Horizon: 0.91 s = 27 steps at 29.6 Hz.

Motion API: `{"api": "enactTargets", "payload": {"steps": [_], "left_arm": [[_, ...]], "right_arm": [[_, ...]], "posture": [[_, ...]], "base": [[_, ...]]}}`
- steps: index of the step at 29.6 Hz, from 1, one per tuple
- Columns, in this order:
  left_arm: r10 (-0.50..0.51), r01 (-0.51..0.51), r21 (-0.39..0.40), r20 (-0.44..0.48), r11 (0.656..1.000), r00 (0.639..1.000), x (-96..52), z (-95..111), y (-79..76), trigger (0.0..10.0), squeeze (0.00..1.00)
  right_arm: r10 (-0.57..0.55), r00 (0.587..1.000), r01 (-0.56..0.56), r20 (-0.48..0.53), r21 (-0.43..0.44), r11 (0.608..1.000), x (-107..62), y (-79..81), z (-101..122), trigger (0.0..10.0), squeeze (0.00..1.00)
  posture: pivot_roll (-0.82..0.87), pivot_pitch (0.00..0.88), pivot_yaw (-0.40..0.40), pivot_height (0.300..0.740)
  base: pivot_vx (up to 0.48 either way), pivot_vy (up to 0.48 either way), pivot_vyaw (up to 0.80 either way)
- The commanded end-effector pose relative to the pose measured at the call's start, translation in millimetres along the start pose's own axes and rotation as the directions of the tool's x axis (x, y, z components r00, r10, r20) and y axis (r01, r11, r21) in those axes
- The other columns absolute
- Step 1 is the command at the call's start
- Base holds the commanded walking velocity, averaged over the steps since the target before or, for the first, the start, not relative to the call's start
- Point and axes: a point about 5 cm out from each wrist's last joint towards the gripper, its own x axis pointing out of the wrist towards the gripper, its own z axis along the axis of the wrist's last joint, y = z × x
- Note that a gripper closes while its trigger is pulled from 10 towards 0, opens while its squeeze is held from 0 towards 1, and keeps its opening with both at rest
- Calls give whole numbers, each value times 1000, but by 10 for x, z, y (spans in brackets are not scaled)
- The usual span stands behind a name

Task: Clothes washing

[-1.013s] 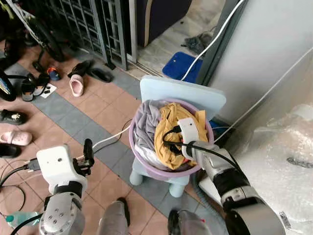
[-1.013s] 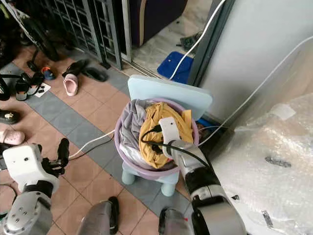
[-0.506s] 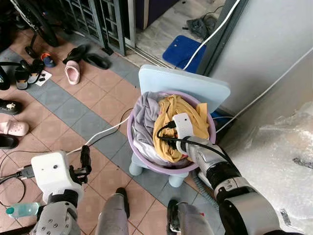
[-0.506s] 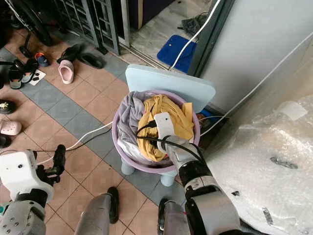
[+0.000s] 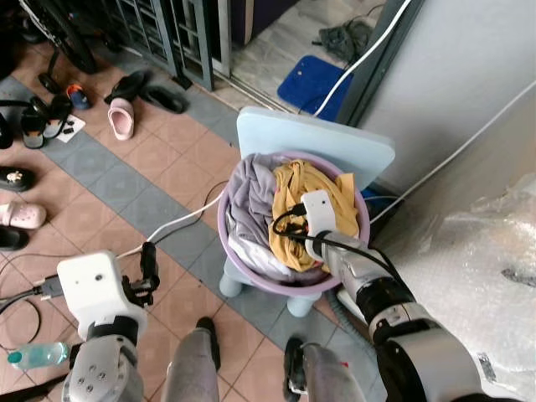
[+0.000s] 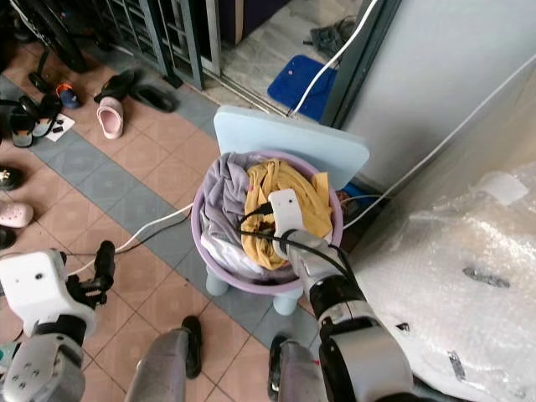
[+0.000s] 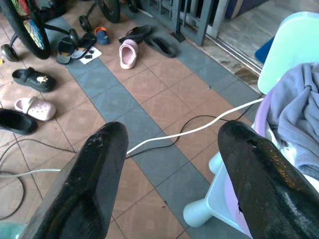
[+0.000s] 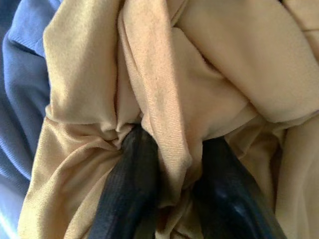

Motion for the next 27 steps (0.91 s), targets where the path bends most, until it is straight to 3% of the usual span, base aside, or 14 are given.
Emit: {"api": "enactTargets", "payload": {"steps": [1, 6, 8, 9, 13, 14, 22, 24, 25, 27], "left_arm": [[25, -25, -3, -9, 1000, 1000, 11, -42, 12, 10000, 0], [20, -20, -6, 6, 1000, 1000, 126, -86, -16, 10000, 0], [15, -15, -8, 10, 1000, 1000, 152, -86, -27, 10000, 0], [5, -4, -13, 20, 1000, 1000, 220, -78, -55, 10000, 0], [-15, 16, -22, 41, 1000, 999, 355, -54, -111, 10000, 0], [-31, 32, -19, 56, 999, 998, 446, -29, -165, 10000, 0], [-67, 66, 15, 117, 998, 991, 648, 99, -240, 10000, 0], [-73, 71, 20, 124, 997, 990, 672, 104, -231, 10000, 0], [-69, 68, 15, 113, 998, 991, 688, 71, -224, 10000, 0], [-74, 73, 17, 107, 997, 992, 691, 45, -236, 10000, 0]], "right_arm": [[-51, 998, 51, 35, 4, 999, -25, -104, 35, 0, 0], [-38, 965, 52, 260, -46, 998, -172, -84, 279, 0, 0], [-41, 953, 57, 300, -47, 997, -213, -80, 323, 0, 0], [-41, 928, 70, 371, -65, 995, -319, -75, 401, 0, 0], [-44, 882, 77, 470, -53, 996, -504, -52, 488, 0, 0], [-39, 853, 81, 521, -58, 995, -643, -34, 504, 0, 0], [-41, 783, 117, 621, -81, 990, -931, -9, 566, 0, 0], [-10, 791, 90, 612, -101, 991, -955, 41, 522, 0, 0], [37, 842, 29, 539, -113, 993, -905, 111, 365, 0, 0], [44, 857, 19, 513, -115, 993, -892, 130, 268, 0, 0]], "posture": [[165, 234, -77, 740], [134, 164, -59, 740], [122, 141, -51, 740], [106, 119, -38, 740], [73, 75, -11, 740], [58, 56, 1, 740], [32, 15, 23, 740], [30, 2, 33, 740], [28, 1, 39, 740], [31, 0, 40, 740]], "base": [[0, 0, 0], [0, 0, 0], [0, 0, 0], [0, 0, 0], [0, 0, 0], [0, 0, 0], [0, 0, 0], [0, 0, 0], [0, 0, 0], [0, 0, 0]]}}
